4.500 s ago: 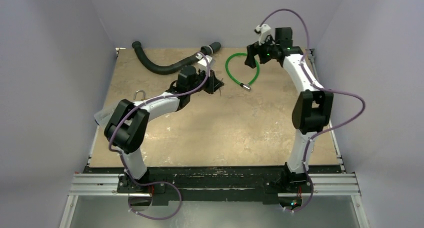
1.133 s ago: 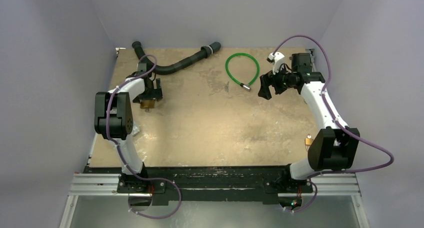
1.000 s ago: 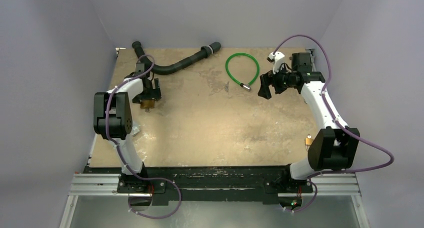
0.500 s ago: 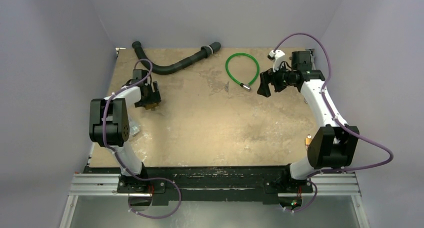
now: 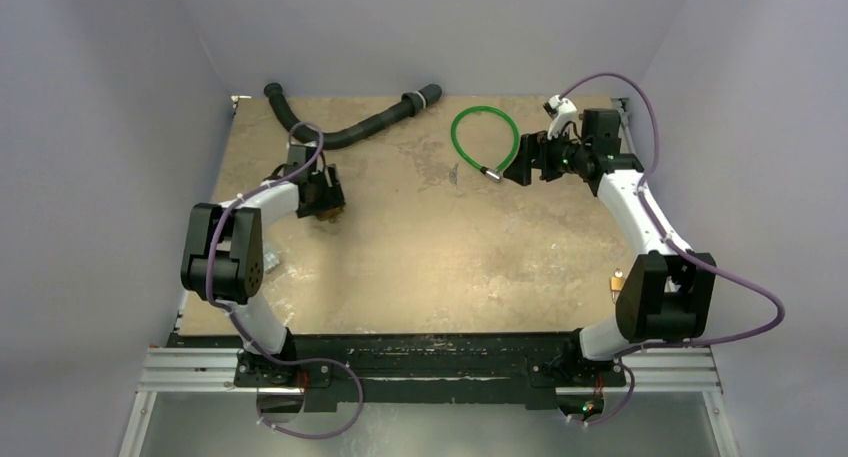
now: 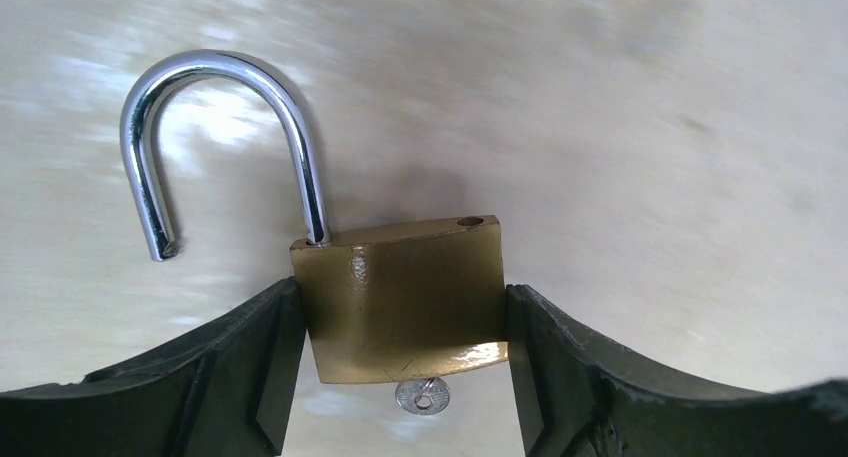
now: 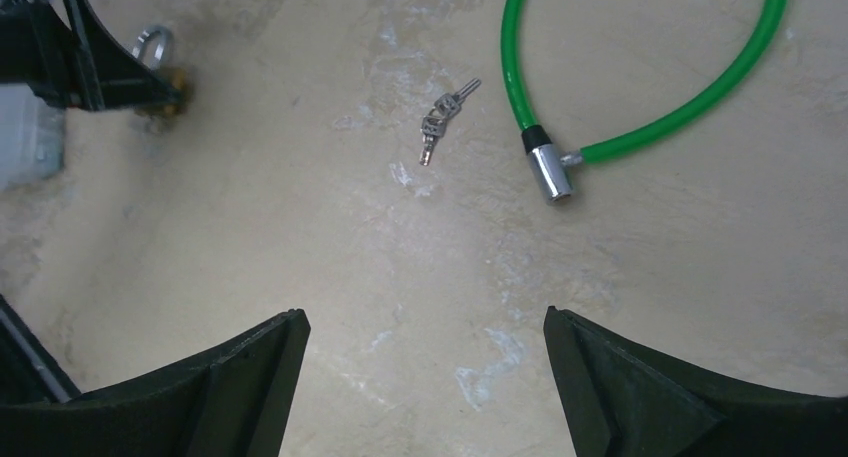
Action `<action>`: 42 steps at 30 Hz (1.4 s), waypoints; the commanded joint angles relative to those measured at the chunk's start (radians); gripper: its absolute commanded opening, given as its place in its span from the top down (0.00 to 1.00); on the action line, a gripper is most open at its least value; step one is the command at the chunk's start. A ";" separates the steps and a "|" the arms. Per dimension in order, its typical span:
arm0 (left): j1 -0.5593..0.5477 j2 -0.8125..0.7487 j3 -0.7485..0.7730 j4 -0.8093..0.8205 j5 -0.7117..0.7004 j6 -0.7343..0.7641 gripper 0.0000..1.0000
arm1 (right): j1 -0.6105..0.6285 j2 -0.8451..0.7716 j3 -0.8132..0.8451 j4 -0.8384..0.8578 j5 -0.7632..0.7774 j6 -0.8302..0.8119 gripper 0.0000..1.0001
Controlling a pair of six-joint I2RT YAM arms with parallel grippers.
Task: Lock with the key
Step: Pick up the lock from the center of the board.
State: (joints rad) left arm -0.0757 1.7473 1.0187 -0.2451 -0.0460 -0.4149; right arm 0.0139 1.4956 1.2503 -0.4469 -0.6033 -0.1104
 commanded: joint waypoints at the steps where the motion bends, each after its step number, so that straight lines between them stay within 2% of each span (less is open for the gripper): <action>1: -0.124 -0.050 -0.028 0.085 0.196 -0.200 0.86 | 0.011 -0.035 -0.095 0.232 -0.062 0.250 0.01; 6: -0.172 -0.031 -0.032 0.177 0.265 -0.372 0.90 | 0.070 -0.059 -0.204 0.393 -0.004 0.367 0.01; 12: -0.239 -0.002 -0.024 0.304 0.335 -0.552 0.95 | 0.200 -0.112 -0.440 0.823 0.044 0.569 0.01; 20: -0.283 0.001 0.021 0.338 0.382 -0.653 1.00 | 0.382 0.042 -0.439 1.066 0.143 0.698 0.01; 29: -0.283 -0.015 0.062 0.359 0.383 -0.756 1.00 | 0.493 0.153 -0.358 1.059 0.212 0.710 0.02; 36: -0.289 -0.014 0.075 0.369 0.397 -0.796 1.00 | 0.562 0.236 -0.275 0.975 0.360 0.692 0.12; 42: -0.290 -0.021 0.072 0.394 0.401 -0.810 1.00 | 0.581 0.273 -0.255 0.982 0.390 0.723 0.21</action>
State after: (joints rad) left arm -0.3614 1.7718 1.0340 0.0235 0.3107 -1.1763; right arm 0.5835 1.7599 0.9512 0.5266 -0.2802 0.5957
